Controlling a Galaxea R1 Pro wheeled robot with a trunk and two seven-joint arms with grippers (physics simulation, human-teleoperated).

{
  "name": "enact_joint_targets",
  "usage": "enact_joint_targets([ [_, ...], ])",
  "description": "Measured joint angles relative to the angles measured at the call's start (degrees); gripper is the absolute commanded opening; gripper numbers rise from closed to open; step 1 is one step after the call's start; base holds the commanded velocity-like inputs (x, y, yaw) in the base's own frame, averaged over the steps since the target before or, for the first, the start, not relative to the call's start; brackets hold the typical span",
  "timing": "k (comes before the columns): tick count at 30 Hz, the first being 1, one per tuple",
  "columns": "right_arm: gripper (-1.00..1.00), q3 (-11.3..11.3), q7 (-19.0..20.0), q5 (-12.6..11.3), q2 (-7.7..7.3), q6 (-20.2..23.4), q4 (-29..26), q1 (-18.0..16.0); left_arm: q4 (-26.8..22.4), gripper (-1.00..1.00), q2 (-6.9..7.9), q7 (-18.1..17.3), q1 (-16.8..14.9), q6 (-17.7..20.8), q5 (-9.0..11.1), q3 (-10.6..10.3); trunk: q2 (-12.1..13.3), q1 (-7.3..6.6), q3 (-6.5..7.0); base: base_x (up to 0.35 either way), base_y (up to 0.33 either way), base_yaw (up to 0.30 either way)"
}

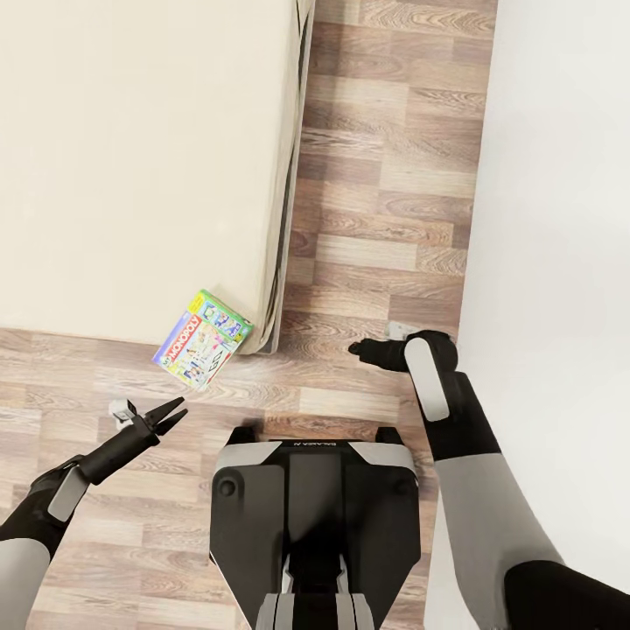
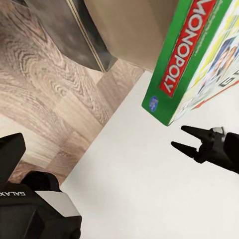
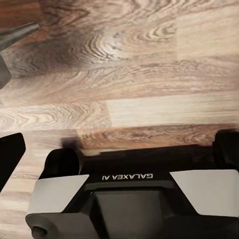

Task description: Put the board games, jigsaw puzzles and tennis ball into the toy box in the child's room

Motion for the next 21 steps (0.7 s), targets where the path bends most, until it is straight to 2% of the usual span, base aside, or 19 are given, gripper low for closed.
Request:
enact_joint_targets([
  [8,1.0,-0.12,0.0,0.07,-0.06,0.0,0.82,-0.35,0.0,1.0,-0.11,-0.04,0.0,-0.09,-0.08,-0.74,0.0,0.0,0.0,0.0,0.0,0.0],
  [12,1.0,-0.14,0.0,0.08,-0.1,0.0,0.94,-0.39,0.0,1.0,-0.13,-0.15,0.0,-0.25,-0.05,-2.38,0.0,0.0,0.0,0.0,0.0,0.0],
  [16,1.0,-0.15,0.0,0.09,-0.23,0.0,1.09,-0.4,-0.03,1.0,-0.23,-3.66,0.0,-0.32,-0.02,-3.41,0.0,0.0,0.0,0.0,0.0,0.0],
  [21,1.0,-0.1,0.0,0.12,-0.28,0.0,1.05,-0.36,-0.05,1.0,-0.48,-6.57,0.0,-0.33,-0.07,-3.63,0.0,0.0,0.0,0.0,0.0,0.0],
])
